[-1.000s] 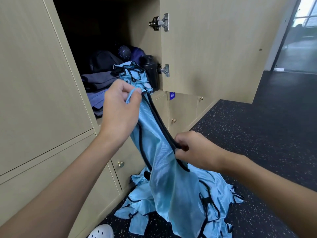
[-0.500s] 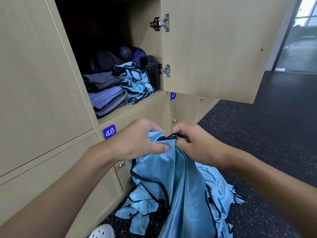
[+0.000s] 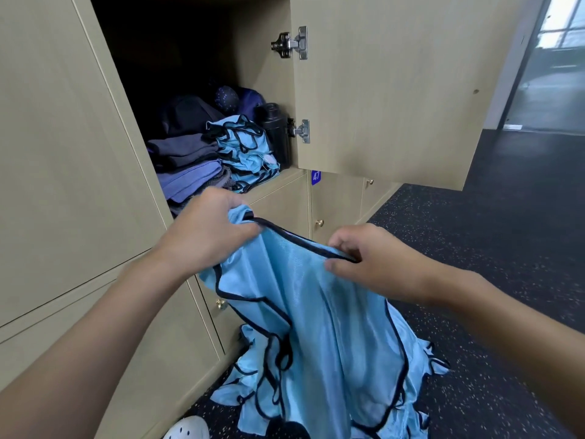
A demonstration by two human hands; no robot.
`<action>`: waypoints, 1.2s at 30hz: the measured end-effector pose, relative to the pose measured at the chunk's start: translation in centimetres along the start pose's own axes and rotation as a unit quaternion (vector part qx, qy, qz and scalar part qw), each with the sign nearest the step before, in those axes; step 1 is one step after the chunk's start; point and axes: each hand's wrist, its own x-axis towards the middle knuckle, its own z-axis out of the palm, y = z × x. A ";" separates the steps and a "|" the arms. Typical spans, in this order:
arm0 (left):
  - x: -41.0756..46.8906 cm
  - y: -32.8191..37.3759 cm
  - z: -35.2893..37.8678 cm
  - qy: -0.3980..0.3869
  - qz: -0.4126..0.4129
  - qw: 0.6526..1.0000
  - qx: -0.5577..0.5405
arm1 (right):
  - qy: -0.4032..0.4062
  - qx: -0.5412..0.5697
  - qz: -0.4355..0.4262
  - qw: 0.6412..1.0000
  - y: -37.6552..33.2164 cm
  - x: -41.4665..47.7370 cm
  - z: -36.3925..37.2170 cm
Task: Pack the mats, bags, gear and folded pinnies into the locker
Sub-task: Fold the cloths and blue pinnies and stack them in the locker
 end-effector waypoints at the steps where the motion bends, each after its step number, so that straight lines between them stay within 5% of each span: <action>1: 0.1 -0.2 -0.1 0.007 -0.003 1.000 0.028 | 0.003 -0.012 -0.002 1.000 -0.1 0.0 -0.2; 7: -0.9 0.5 0.9 -0.094 0.040 0.993 0.054 | 0.022 -0.034 -0.033 0.999 -0.3 -0.1 -0.3; 12: -1.9 2.4 4.3 -0.188 0.120 0.969 -0.107 | 0.025 0.027 -0.052 0.998 -0.8 0.0 -0.1; 19: -0.7 0.8 3.2 -0.105 0.087 0.990 -0.023 | -0.045 0.071 -0.025 0.996 0.5 -0.4 -1.0; 26: 0.0 -1.0 1.7 -0.074 0.081 0.990 0.089 | -0.018 0.034 -0.012 0.999 0.6 -0.9 -2.3; 31: -1.4 1.4 3.5 -0.168 0.083 0.975 -0.116 | -0.022 0.048 -0.025 0.998 -0.5 -1.0 -2.1; 36: -1.9 3.0 5.5 -0.224 0.101 0.955 -0.166 | -0.035 0.089 -0.015 0.995 -0.8 -1.0 -2.0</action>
